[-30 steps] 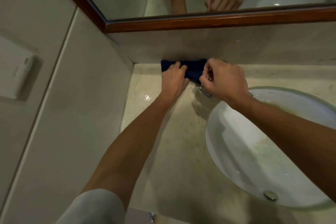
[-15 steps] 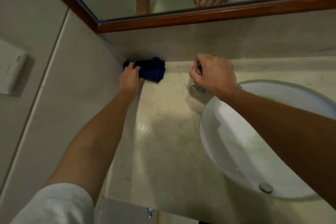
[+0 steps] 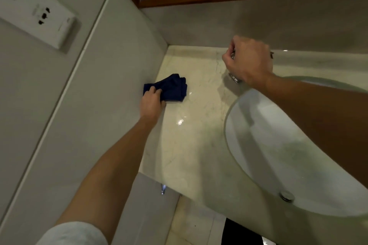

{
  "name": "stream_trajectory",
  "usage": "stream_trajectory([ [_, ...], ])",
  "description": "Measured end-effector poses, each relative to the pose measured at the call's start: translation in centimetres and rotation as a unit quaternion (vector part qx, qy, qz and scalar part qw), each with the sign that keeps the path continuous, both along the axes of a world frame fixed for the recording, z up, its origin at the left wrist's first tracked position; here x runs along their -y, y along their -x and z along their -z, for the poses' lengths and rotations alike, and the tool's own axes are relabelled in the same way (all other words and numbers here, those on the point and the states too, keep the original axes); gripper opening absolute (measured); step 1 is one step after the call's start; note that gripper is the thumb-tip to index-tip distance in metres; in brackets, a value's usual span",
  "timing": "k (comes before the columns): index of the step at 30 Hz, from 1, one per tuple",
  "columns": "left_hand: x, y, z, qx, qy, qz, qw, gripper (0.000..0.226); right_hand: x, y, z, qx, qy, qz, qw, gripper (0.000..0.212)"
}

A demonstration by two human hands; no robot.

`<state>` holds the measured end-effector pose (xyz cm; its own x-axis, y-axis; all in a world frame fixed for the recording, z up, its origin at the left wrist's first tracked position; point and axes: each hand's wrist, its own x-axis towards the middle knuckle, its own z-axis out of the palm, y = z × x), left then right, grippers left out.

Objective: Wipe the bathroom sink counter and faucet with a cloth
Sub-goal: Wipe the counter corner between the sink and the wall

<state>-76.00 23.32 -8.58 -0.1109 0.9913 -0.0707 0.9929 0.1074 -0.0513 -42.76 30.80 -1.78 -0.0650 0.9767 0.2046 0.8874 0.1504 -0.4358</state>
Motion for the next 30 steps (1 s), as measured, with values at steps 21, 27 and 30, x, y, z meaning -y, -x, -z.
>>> stream_trajectory([
  [21,24.5,-16.4,0.8,0.18,0.001,-0.27,0.946,0.028,0.6,-0.1,-0.7,0.024,0.009,-0.031,0.999,0.032],
  [27,27.4,-29.1,1.5,0.203,0.03,-0.203,0.957,0.029,1.1,0.0,-1.0,0.034,0.005,-0.025,0.999,0.032],
  [30,27.7,-33.1,1.3,0.258,0.037,-0.14,0.955,0.025,1.4,-0.2,-1.2,0.03,0.004,-0.026,0.999,0.031],
])
